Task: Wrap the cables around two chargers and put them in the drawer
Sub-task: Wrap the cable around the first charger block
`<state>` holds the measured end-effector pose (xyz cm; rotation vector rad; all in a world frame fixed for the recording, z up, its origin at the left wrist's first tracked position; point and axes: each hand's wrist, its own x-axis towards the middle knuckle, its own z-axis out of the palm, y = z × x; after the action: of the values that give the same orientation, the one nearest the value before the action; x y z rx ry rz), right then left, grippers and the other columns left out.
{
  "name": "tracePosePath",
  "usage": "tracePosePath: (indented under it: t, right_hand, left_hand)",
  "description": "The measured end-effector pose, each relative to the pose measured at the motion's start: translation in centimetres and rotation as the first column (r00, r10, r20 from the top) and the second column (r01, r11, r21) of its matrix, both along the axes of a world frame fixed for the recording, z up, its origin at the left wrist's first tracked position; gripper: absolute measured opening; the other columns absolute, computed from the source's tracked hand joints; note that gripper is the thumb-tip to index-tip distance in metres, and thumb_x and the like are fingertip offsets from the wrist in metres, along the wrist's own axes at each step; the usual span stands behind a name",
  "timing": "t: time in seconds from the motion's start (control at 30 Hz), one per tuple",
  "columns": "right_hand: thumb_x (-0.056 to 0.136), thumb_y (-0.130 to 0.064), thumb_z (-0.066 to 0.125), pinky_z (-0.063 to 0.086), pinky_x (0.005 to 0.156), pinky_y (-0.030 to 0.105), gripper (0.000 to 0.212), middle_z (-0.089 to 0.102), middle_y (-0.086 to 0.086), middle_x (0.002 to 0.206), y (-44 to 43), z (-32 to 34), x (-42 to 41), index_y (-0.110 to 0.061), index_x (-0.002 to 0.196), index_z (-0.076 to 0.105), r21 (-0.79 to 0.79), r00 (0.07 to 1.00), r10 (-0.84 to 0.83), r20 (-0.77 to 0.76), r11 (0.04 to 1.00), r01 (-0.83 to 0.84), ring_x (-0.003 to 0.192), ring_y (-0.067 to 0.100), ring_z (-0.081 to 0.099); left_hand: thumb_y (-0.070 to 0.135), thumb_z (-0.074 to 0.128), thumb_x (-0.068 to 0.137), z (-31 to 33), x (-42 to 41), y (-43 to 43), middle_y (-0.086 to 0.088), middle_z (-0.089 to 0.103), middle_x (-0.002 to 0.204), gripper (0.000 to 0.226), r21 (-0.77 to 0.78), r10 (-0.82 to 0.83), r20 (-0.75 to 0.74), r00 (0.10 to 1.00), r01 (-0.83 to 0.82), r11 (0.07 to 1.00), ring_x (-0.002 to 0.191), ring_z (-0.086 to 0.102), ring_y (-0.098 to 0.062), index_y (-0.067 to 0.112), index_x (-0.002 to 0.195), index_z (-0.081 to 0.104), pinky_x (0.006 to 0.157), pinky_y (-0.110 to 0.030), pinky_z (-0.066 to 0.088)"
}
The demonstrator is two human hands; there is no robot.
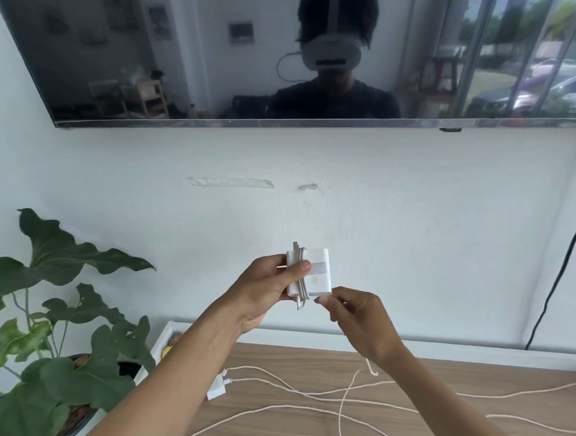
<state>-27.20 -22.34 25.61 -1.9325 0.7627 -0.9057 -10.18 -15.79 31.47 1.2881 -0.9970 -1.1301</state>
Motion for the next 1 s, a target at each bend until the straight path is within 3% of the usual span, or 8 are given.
tracePosePath:
  t: [0.07,0.17,0.23,0.3,0.4,0.7,0.83,1.0]
  right_hand:
    - [0.094,-0.020,0.059,0.029,0.048,0.012,0.040,0.046,-0.013,0.049,-1.0,0.4,-0.2,-0.035,0.056,0.061,-0.004,0.997,0.047,-0.063,0.999,-0.047,0.045,0.003,0.037]
    - [0.088,-0.001,0.054,0.029,0.050,0.021,0.032,0.044,-0.011,0.049,-2.5,0.9,0.2,-0.015,0.062,0.064,0.075,0.965,0.132,-0.228,0.990,-0.117,0.047,0.005,0.032]
    - [0.082,0.009,0.052,0.028,0.049,0.022,0.038,0.045,-0.013,0.047,-3.4,1.8,0.5,-0.016,0.056,0.063,0.169,0.927,0.227,-0.298,0.969,-0.182,0.047,0.004,0.033]
    - [0.086,0.003,0.053,0.027,0.047,0.021,0.044,0.044,-0.012,0.047,-4.0,3.5,0.6,-0.022,0.052,0.064,0.227,0.865,0.305,-0.398,0.947,-0.230,0.047,0.006,0.033]
    - [0.088,-0.009,0.052,0.025,0.048,0.021,0.045,0.038,-0.005,0.051,-4.4,5.8,0.4,-0.021,0.045,0.052,0.262,0.779,0.355,-0.517,0.932,-0.251,0.049,0.011,0.029]
    - [0.083,-0.014,0.059,0.020,0.045,0.022,0.044,0.032,0.005,0.057,-2.6,6.7,1.5,-0.019,0.041,0.049,0.221,0.794,0.203,-0.574,0.971,-0.088,0.049,0.014,0.025]
    - [0.083,-0.012,0.054,0.016,0.041,0.022,0.031,0.026,0.001,0.051,-1.5,6.2,1.7,-0.014,0.054,0.042,0.084,0.826,0.057,-0.561,0.996,-0.012,0.043,0.012,0.019]
    - [0.088,-0.017,0.048,0.027,0.046,0.025,0.028,0.045,0.006,0.057,-0.5,6.0,1.4,0.003,0.077,0.063,-0.006,0.863,-0.051,-0.502,0.998,0.055,0.051,0.015,0.033]
  left_hand:
    - [0.015,0.060,0.092,0.2,0.1,0.4,-0.007,0.073,0.099,0.024,-0.012,-0.080,0.016,0.997,0.080,0.997,0.090,0.069,-0.023,0.003,0.112,0.064,0.081,-0.032,0.057]
    - [0.011,0.061,0.091,0.2,0.1,1.1,0.001,0.072,0.087,0.021,-0.007,-0.175,0.149,0.973,0.179,0.984,0.078,0.066,-0.010,0.005,0.112,0.064,0.071,-0.021,0.053]
    - [0.017,0.067,0.090,-0.2,0.3,1.5,-0.007,0.073,0.098,0.023,0.026,-0.229,0.315,0.921,0.233,0.972,0.089,0.067,-0.015,0.010,0.112,0.066,0.081,-0.026,0.054]
    - [0.025,0.071,0.086,-0.7,0.4,1.8,-0.007,0.072,0.101,0.025,0.066,-0.260,0.443,0.858,0.258,0.964,0.089,0.065,-0.017,0.016,0.110,0.068,0.085,-0.031,0.051]
    - [0.026,0.072,0.086,-1.6,0.1,2.0,0.008,0.066,0.082,0.019,0.074,-0.227,0.483,0.845,0.219,0.973,0.072,0.057,-0.004,0.020,0.103,0.070,0.070,-0.018,0.044]
    - [0.032,0.076,0.081,-2.8,0.1,2.2,0.003,0.070,0.089,0.024,0.070,-0.140,0.540,0.830,0.122,0.990,0.063,0.056,-0.002,0.027,0.103,0.070,0.061,-0.016,0.042]
    - [0.034,0.075,0.081,-3.0,0.0,2.1,-0.001,0.071,0.086,0.017,0.047,-0.069,0.583,0.810,0.052,0.998,0.066,0.058,-0.012,0.028,0.096,0.069,0.062,-0.023,0.044]
    - [0.034,0.074,0.080,-2.7,-0.1,1.6,0.001,0.072,0.088,0.020,0.027,-0.037,0.592,0.805,0.026,0.999,0.070,0.062,-0.014,0.025,0.097,0.069,0.065,-0.027,0.048]
